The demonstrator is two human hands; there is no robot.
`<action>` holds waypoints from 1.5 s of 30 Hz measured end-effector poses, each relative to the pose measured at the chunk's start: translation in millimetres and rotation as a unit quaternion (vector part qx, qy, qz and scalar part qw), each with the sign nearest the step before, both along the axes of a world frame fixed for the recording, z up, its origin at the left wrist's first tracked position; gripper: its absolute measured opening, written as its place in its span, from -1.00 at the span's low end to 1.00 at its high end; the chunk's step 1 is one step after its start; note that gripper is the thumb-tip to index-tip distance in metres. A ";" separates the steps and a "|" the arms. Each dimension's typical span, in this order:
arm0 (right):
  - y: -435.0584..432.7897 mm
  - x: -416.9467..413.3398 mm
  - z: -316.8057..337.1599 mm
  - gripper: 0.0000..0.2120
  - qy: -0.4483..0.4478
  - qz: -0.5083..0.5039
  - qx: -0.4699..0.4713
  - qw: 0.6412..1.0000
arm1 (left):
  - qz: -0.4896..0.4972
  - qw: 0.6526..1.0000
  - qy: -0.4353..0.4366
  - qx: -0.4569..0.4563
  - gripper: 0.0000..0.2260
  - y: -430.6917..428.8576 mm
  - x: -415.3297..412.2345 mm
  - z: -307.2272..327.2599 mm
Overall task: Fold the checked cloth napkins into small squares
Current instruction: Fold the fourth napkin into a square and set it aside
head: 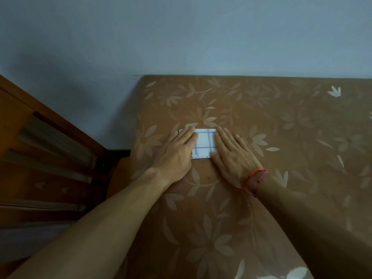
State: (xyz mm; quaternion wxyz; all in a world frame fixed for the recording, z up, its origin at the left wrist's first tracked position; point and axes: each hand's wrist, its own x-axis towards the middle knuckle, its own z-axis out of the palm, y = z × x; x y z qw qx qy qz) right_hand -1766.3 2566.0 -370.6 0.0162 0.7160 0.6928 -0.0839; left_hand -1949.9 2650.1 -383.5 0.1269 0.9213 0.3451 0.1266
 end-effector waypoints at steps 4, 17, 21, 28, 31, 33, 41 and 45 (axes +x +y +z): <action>-4.4 -7.8 3.9 -0.28 -0.018 -0.007 -0.007 1.000 | -0.004 1.000 0.013 -0.004 -0.54 -1.8 2.3 2.2; -46.1 -26.5 17.8 -0.33 -0.002 0.004 0.013 1.000 | -0.004 1.000 0.008 -0.005 -0.53 -1.5 2.9 -1.5; -23.9 -27.1 19.5 -0.25 0.005 0.022 -0.006 1.000 | -0.005 1.000 0.001 -0.005 -0.56 -1.6 1.5 0.7; -24.8 -27.5 15.8 -0.21 0.011 0.016 -0.025 1.000 | -0.006 1.000 0.020 0.009 -0.55 -24.4 -29.0 -2.1; -25.0 -29.7 15.1 -0.20 0.029 0.009 -0.021 0.999 | 0.000 1.000 0.004 -0.001 -0.56 -26.2 -32.4 5.8; -21.7 -28.2 22.8 -0.23 0.075 -0.001 -0.010 0.997 | 0.050 0.997 -0.055 -0.002 -0.67 -24.9 -30.0 17.4; 11.8 0.3 57.2 -0.66 0.293 -0.286 0.097 0.907 | 0.367 0.845 -0.250 -0.296 -0.82 2.2 -8.5 49.1; 22.4 4.1 50.4 -0.76 0.278 -0.328 0.046 0.902 | 0.383 0.830 -0.215 -0.342 -0.86 -2.4 3.5 54.2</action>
